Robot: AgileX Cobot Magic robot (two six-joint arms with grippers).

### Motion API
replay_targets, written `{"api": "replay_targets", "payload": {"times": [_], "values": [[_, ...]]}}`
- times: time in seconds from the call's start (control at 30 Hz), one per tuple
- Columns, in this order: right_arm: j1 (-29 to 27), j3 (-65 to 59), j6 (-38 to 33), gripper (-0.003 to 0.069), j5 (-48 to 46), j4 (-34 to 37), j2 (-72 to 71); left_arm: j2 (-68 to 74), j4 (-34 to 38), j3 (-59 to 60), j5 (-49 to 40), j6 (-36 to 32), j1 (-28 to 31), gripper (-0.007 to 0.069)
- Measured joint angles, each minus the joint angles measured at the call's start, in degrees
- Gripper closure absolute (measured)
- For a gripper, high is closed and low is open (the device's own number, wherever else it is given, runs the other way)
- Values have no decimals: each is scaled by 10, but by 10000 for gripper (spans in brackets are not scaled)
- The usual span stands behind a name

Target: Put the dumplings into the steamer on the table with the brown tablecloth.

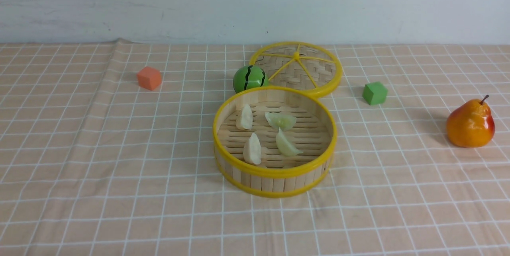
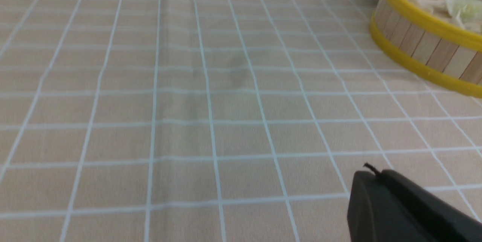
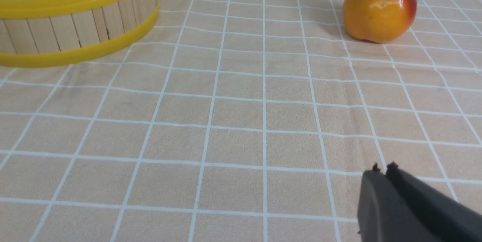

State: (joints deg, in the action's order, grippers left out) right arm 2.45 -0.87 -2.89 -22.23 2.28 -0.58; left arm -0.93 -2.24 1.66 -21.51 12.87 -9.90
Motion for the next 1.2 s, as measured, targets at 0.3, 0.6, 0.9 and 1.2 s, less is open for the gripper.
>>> {"api": "replay_targets", "payload": {"times": [0.3,0.6,0.9,1.2], "values": [[0,0,0,627,0,0,0,0,-3,1,-7,61,0,638],[0,0,0,620,0,0,0,0,-4,1,-7,64,0,638],[0,0,0,605,0,0,0,0,-4,1,-8,64,0,638],[0,0,0,592,0,0,0,0,-5,1,-9,64,0,638]]}}
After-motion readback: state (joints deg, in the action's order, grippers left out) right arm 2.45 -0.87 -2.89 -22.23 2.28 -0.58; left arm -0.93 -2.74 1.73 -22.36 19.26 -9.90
